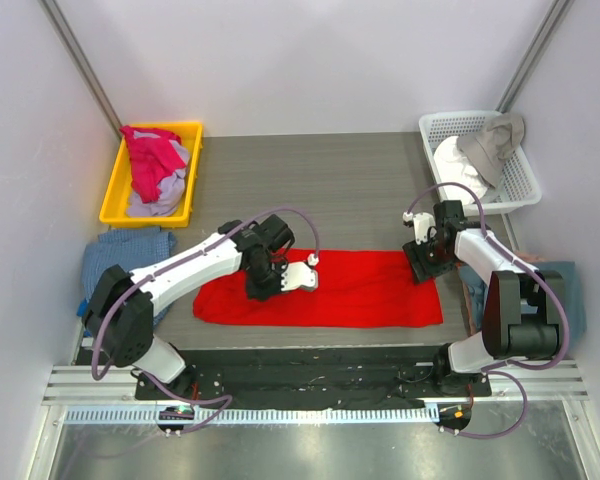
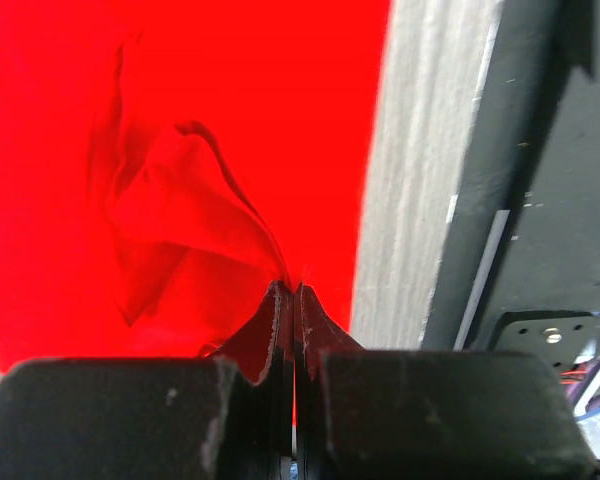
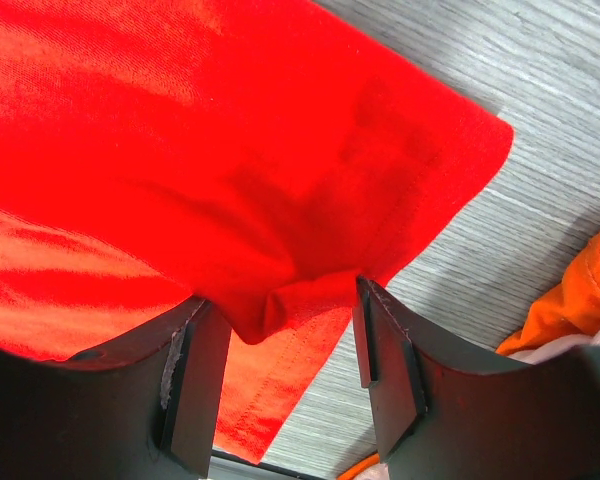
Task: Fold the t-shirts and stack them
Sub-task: Fold the other side of the tshirt into a rectangle
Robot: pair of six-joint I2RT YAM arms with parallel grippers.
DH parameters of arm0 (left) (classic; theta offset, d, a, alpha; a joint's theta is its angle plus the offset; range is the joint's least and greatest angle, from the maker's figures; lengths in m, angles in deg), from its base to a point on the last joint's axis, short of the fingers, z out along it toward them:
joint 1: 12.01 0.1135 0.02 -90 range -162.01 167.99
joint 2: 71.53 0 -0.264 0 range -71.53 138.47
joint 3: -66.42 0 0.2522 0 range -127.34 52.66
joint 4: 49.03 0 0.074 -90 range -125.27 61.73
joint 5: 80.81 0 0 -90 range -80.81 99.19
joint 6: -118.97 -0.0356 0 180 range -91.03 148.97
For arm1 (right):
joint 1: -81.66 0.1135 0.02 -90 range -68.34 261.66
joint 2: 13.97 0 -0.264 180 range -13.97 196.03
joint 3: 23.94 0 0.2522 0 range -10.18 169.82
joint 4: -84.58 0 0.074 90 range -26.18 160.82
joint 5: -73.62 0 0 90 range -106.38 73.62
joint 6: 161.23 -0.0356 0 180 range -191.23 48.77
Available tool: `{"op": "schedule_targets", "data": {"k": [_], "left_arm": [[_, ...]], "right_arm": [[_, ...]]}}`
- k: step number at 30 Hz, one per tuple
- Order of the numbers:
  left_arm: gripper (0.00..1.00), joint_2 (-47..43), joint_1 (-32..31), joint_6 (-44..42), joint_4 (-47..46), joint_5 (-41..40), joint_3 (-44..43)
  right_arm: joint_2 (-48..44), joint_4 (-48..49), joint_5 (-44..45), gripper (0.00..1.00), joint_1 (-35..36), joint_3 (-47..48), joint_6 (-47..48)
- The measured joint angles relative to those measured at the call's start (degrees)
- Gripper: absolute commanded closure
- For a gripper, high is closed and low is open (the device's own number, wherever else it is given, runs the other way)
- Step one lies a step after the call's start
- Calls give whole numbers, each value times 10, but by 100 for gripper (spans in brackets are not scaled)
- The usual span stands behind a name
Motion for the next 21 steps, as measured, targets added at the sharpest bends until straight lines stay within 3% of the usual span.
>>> {"op": "schedule_targets", "data": {"k": [13,16,21], "left_arm": [[99,8,-43,24,1,20,45],[90,35,-43,25,-7,20,64],[88,59,-43,27,-29,17,79]], "right_arm": [[5,2,0,42,0,0,0],[5,2,0,42,0,0,0],[5,2,0,42,0,0,0]]}}
